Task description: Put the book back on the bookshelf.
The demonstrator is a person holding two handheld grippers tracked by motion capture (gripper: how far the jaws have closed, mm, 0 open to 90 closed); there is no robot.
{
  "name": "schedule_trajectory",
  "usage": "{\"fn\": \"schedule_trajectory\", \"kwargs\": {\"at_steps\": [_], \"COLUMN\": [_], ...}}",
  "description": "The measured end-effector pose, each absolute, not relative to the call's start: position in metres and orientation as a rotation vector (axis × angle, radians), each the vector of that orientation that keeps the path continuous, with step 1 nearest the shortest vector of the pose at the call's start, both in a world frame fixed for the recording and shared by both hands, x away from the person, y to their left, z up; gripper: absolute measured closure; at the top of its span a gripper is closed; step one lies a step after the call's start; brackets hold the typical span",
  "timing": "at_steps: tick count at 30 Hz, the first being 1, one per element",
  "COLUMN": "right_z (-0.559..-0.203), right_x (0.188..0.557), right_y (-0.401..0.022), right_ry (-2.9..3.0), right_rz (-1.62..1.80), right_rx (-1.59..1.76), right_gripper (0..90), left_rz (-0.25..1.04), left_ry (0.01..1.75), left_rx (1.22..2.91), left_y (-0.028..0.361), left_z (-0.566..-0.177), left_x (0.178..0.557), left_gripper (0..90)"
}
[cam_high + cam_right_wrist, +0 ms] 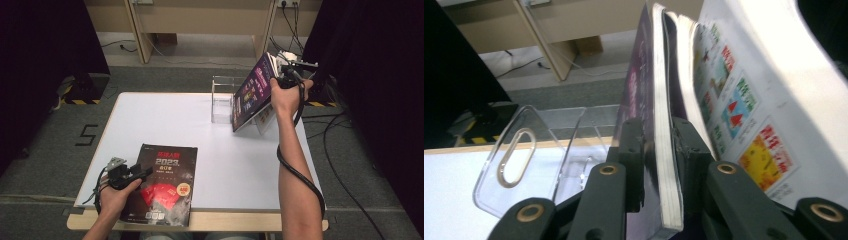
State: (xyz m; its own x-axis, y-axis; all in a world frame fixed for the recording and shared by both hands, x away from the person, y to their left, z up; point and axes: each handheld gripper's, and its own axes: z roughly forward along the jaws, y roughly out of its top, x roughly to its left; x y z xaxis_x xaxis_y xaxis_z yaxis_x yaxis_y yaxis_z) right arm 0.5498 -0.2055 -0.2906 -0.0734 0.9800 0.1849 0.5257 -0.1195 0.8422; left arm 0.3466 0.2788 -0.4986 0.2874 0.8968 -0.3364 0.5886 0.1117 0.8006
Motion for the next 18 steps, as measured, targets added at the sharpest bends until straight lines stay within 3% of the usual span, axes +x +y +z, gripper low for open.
{"fn": "schedule_trajectory", "kwargs": {"at_steps": [12,18], "right_z": [-0.2819,-0.2844], "right_x": [0.5425,0.5432], "right_y": [-0.2099,-0.2111], "right_ry": [1.645,1.643], "right_rz": [1.116,1.094], "right_rx": [1.684,1.680], "right_gripper": [82.9,79.1], "left_rz": [0.401,0.401], "left_ry": [1.406,1.404], "left_rx": [1.576,1.580], "left_y": [0.2792,0.2792], "left_z": [-0.4980,-0.4978], "left_x": [0.3464,0.3463], "left_gripper": [39.3,39.3]}}
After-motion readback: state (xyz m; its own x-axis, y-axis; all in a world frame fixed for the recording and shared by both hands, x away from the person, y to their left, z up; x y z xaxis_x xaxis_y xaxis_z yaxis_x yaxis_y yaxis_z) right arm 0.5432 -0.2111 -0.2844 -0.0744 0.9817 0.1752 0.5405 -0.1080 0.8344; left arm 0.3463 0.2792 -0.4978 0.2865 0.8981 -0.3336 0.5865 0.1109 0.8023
